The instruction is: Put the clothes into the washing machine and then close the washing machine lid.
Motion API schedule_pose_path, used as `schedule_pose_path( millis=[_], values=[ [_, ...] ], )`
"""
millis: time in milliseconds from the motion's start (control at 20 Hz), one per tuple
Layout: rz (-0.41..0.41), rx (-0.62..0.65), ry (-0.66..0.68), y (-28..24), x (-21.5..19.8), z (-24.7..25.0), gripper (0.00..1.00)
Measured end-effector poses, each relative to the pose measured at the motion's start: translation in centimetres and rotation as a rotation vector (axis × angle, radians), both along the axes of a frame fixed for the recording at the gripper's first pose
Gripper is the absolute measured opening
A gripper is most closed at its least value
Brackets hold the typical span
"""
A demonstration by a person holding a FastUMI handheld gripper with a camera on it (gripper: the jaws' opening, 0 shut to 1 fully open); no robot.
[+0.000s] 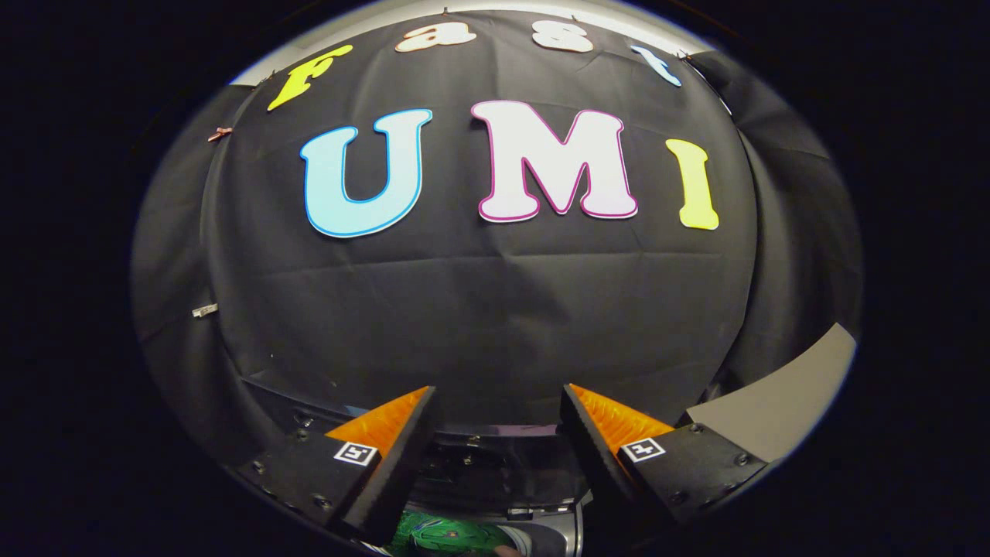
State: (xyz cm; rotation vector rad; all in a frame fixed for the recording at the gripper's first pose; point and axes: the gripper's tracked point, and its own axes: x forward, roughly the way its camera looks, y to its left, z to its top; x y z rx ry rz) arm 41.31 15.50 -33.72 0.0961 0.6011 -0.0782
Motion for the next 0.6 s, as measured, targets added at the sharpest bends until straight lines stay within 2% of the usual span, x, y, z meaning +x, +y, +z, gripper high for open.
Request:
schedule_pose_path(
  millis=[600],
  values=[
    [-0.004, -0.026, 0.074, 0.4, -4.1, 1.8, 0.99]
  ],
)
